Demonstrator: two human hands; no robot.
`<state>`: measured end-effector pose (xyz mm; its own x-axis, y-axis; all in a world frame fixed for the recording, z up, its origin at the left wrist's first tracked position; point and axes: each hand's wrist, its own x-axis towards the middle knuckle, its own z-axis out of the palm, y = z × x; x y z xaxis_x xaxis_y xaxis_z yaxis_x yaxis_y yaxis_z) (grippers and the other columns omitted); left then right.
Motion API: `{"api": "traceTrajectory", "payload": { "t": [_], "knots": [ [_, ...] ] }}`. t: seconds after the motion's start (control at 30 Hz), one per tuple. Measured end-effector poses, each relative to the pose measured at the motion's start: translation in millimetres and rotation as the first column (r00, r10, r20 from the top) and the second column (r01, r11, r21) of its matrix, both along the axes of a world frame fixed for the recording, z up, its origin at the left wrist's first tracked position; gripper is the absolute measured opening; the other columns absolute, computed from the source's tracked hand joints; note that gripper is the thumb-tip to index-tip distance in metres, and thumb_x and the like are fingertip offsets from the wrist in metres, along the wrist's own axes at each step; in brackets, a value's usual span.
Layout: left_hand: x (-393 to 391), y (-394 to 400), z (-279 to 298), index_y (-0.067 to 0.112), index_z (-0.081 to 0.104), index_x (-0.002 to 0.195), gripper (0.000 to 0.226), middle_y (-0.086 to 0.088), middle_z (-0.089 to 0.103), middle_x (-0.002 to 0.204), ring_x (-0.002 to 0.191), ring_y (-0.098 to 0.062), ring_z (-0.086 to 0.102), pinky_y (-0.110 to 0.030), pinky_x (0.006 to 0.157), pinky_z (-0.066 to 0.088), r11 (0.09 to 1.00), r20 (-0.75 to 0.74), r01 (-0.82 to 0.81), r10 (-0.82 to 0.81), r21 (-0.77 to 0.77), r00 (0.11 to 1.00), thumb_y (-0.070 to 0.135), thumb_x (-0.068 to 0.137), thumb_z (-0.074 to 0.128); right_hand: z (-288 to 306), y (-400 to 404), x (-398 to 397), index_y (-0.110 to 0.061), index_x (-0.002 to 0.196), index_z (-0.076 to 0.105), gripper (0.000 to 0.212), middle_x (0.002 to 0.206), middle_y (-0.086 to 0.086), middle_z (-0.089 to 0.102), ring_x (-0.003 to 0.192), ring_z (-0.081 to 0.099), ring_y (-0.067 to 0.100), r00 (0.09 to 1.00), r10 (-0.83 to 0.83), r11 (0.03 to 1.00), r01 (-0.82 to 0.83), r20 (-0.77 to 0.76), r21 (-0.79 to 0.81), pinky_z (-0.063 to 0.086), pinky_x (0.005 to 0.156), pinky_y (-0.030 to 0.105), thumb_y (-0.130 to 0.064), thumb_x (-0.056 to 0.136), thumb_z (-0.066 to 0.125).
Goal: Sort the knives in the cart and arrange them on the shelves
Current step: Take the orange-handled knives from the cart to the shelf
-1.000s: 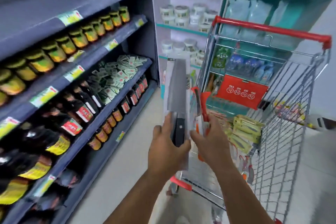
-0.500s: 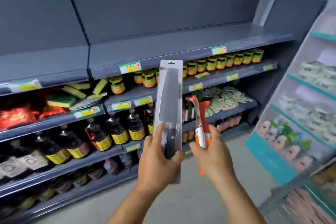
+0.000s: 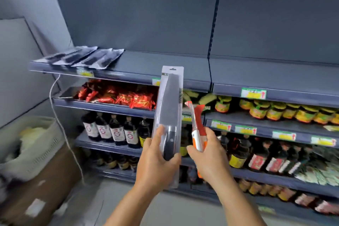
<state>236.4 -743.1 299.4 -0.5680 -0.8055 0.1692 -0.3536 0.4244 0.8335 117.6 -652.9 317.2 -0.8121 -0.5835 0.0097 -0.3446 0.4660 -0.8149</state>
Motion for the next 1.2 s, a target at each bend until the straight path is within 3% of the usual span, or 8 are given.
{"api": "traceTrajectory", "payload": {
  "t": [0.1,0.3,0.5,0.57,0.63,0.8,0.93,1.2],
  "knots": [
    [22,-49,9,0.064,0.017,0.126,0.077,0.023,0.035,0.108,0.083,0.034,0.036,-0.004,0.063,0.03,0.999,-0.034,-0.033,0.033,-0.012,0.999,0.044,0.073,0.068,6,-55,16,-0.03,0.138,0.034,0.065,0.116,-0.006,0.058,0.088,0.057,0.015,0.998,0.057,0.998,-0.056,-0.025,0.013,0.039,0.058,0.02,-0.034,0.081,0.064],
    [56,-140,25,0.064,0.024,0.119,0.066,0.025,0.032,0.103,0.086,0.008,0.049,-0.022,0.074,0.05,0.996,-0.05,-0.085,0.084,-0.033,0.995,0.043,0.073,0.067,21,-149,39,-0.032,0.142,0.03,0.07,0.123,-0.003,0.057,0.097,0.059,0.021,0.994,0.091,0.996,-0.091,-0.064,0.004,0.046,0.07,0.029,-0.037,0.081,0.065],
    [56,-218,45,0.047,0.038,0.129,0.061,0.018,0.03,0.106,0.076,0.006,0.051,-0.007,0.059,0.04,0.988,-0.014,-0.116,0.115,-0.104,0.993,0.044,0.074,0.065,48,-220,31,-0.028,0.133,0.038,0.057,0.111,-0.009,0.055,0.081,0.057,0.011,0.984,0.119,0.992,-0.124,-0.131,-0.032,0.043,0.056,0.024,-0.035,0.083,0.065],
    [46,-241,55,0.046,0.039,0.129,0.061,0.018,0.03,0.107,0.074,0.009,0.05,-0.007,0.057,0.038,0.986,-0.008,-0.115,0.115,-0.122,0.993,0.045,0.074,0.064,57,-242,19,-0.029,0.126,0.041,0.051,0.101,-0.011,0.054,0.07,0.052,0.003,0.983,0.095,0.994,-0.102,-0.155,-0.037,0.037,0.047,0.021,-0.034,0.082,0.065],
    [33,-264,66,0.044,0.041,0.131,0.062,0.014,0.031,0.11,0.073,0.009,0.048,-0.006,0.057,0.035,0.983,0.007,-0.118,0.12,-0.138,0.993,0.044,0.074,0.064,66,-263,3,-0.029,0.118,0.044,0.042,0.101,-0.009,0.057,0.069,0.054,0.007,0.98,0.079,0.996,-0.084,-0.182,-0.02,0.035,0.047,0.022,-0.033,0.081,0.064],
    [-11,-320,95,0.039,0.044,0.132,0.063,0.008,0.031,0.113,0.074,0.0,0.051,-0.019,0.068,0.041,0.973,0.082,-0.121,0.14,-0.198,0.987,0.041,0.072,0.065,83,-315,-52,-0.023,0.114,0.047,0.037,0.107,0.0,0.06,0.081,0.057,0.024,0.972,0.07,0.998,-0.067,-0.226,0.018,0.039,0.055,0.027,-0.03,0.081,0.062],
    [-56,-365,113,0.038,0.046,0.131,0.062,0.003,0.033,0.117,0.088,-0.02,0.059,-0.034,0.085,0.05,0.968,0.16,-0.134,0.17,-0.214,0.972,0.039,0.072,0.064,91,-359,-100,-0.02,0.114,0.048,0.035,0.111,0.001,0.06,0.089,0.057,0.028,0.972,0.064,0.997,-0.05,-0.227,0.065,0.044,0.069,0.032,-0.027,0.081,0.06],
    [-126,-434,127,0.024,0.06,0.11,0.042,0.002,0.029,0.103,0.076,-0.025,0.062,-0.03,0.072,0.045,0.967,0.361,-0.141,0.211,-0.21,0.908,0.033,0.069,0.063,82,-439,-163,-0.014,0.101,0.041,0.027,0.107,0.008,0.056,0.078,0.052,0.027,0.966,0.116,0.974,-0.065,-0.231,0.217,0.034,0.056,0.029,-0.024,0.084,0.059]
  ]
}}
